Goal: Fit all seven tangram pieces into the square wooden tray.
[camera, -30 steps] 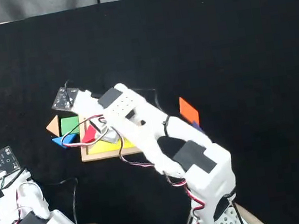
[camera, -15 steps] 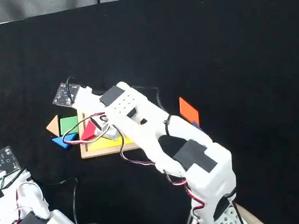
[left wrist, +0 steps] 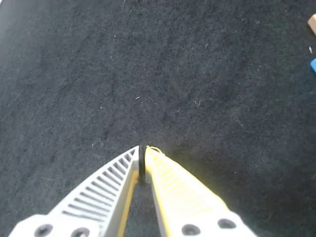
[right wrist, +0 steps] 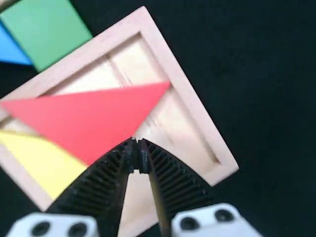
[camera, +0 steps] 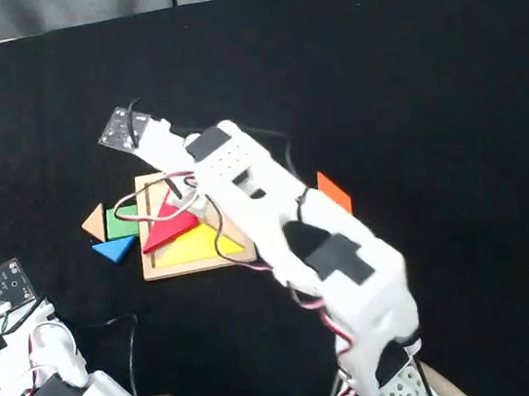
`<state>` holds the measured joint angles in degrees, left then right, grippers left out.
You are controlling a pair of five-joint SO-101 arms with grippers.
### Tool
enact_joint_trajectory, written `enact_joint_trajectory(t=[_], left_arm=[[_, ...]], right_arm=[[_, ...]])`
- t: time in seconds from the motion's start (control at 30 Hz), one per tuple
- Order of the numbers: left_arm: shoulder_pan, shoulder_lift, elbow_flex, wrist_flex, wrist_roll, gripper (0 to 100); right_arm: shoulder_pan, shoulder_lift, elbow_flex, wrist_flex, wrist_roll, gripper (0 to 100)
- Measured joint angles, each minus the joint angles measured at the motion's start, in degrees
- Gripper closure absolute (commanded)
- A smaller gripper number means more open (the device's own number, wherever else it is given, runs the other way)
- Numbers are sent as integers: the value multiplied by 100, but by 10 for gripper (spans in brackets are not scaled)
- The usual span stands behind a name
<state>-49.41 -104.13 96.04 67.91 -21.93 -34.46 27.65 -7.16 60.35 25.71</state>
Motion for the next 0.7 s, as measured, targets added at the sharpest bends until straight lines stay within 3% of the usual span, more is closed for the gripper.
enact_joint_trajectory(t=[0.37, 0.7], left_arm=[[0, 0, 0, 0, 0, 970], [0, 0, 0, 0, 0, 970]], right_arm=[[0, 1758, -2576, 1266, 9, 988], [-176, 2013, -3156, 1363, 9, 988]])
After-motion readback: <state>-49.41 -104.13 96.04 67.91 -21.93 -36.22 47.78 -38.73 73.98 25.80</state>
